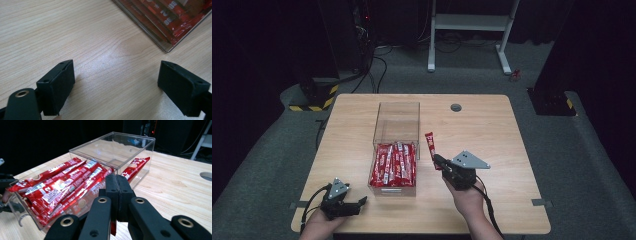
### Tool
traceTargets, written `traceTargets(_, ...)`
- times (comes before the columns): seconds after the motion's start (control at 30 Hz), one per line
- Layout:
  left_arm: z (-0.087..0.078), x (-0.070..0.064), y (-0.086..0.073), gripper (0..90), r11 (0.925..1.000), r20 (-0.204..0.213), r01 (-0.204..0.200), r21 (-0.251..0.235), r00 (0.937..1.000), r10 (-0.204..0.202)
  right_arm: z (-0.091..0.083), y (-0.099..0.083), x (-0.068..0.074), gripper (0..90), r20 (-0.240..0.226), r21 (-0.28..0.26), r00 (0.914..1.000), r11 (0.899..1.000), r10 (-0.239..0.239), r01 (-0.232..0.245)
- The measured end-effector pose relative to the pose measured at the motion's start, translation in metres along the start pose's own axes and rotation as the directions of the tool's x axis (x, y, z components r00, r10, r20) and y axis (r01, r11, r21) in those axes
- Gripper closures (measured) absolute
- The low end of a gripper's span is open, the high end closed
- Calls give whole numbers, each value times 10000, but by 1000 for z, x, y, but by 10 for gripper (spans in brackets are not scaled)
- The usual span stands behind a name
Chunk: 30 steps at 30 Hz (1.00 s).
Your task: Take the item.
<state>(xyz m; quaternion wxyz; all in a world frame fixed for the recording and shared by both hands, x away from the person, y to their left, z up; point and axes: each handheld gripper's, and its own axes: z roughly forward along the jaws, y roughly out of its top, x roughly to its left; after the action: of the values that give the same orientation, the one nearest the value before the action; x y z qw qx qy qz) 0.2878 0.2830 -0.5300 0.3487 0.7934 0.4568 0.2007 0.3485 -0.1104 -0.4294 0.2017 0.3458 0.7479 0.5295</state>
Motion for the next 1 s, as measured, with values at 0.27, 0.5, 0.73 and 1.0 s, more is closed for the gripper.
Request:
traceTargets(0.27, 0, 0, 0, 145, 10000, -6, 0, -11, 10000, 0, 3, -5, -7, 900, 175, 189, 9998, 9998, 94, -97)
traceTargets(0.5, 0, 0, 0, 145, 10000, -6, -7, -10, 10000, 7, 10, -13, -14, 900, 364, 496, 9990, 9984, 253, -271)
traceTargets(0.73, 0, 0, 0, 145, 10000, -3, 16, -17, 10000, -16, 17, -20, -19, 900, 460, 818, 9985, 9960, 311, -348)
traceTargets(1.0, 0, 0, 0, 145, 10000, 2, -16, 4, 10000, 16, 28, -33, -23, 900, 586, 1322, 9975, 9901, 400, -475)
